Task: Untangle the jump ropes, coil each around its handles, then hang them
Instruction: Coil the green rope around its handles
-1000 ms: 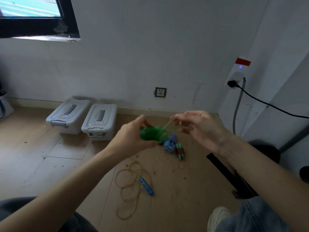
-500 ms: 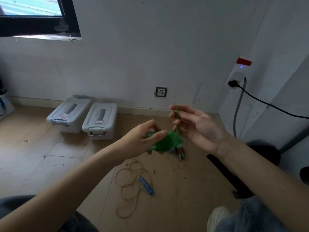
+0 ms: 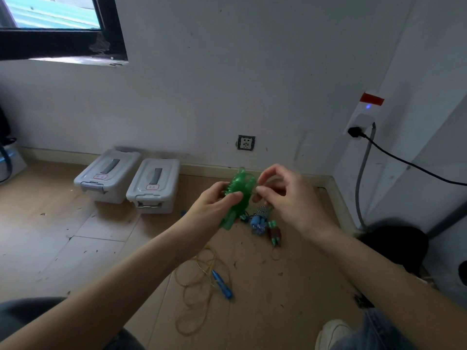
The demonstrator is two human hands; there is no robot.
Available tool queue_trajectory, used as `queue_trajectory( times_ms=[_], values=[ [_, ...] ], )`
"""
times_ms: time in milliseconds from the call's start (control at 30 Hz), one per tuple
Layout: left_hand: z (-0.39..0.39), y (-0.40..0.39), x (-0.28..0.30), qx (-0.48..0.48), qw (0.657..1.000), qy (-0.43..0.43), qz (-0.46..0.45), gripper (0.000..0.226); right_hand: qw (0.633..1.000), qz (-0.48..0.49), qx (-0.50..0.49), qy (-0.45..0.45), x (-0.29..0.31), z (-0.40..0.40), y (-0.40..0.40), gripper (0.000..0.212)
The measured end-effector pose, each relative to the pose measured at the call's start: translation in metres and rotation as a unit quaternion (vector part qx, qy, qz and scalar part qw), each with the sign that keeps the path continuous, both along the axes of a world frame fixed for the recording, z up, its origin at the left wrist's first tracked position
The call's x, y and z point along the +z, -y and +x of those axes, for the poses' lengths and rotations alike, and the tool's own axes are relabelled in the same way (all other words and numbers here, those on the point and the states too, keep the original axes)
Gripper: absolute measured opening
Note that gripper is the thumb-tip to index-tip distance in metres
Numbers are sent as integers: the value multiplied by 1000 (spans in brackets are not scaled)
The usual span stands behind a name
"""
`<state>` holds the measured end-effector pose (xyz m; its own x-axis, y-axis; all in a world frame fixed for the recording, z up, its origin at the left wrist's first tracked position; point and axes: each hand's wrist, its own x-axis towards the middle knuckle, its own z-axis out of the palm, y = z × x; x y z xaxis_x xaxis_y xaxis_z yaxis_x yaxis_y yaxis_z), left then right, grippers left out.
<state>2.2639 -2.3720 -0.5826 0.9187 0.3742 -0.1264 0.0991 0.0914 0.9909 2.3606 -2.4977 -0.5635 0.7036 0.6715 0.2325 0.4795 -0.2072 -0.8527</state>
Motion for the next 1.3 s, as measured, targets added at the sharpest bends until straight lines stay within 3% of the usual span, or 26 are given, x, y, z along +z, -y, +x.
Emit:
queue_trajectory(
  times_ms=[100, 333, 467, 667, 800, 900, 967, 1133, 1233, 1300],
  values=[
    [-1, 4, -2, -1, 1000, 17, 20, 28, 999, 26, -37, 20, 0, 1, 0, 7],
    [0, 5, -6, 1, 998, 20, 56, 29, 998, 28, 3, -55, 2, 1, 1, 16],
    [0, 7, -9, -14, 993, 26, 112, 28, 998, 22, -61, 28, 3, 4, 2, 12],
    [0, 10, -12, -19, 969, 54, 239, 29, 982, -48, -51, 178, -1, -3, 1, 8],
    [-2, 11, -13, -58, 963, 60, 255, 30, 970, -65, -52, 227, -4, -4, 0, 15],
    [-3, 3, -8, -99, 970, 19, 222, 29, 984, -124, -35, 123, 0, 12, 4, 23],
    [-5, -4, -5, -148, 963, -6, 227, 26, 986, -165, 28, -16, 1, 20, 8, 9],
    [-5, -11, 2, -186, 958, -43, 213, 27, 969, -43, 5, -242, -5, 22, 13, 6],
    [-3, -10, 3, -189, 960, -26, 205, 25, 915, 28, 36, -401, -2, 23, 12, 17],
    [-4, -11, 6, -198, 965, 5, 173, 23, 864, 56, 127, -484, 3, 24, 14, 30]
  ],
)
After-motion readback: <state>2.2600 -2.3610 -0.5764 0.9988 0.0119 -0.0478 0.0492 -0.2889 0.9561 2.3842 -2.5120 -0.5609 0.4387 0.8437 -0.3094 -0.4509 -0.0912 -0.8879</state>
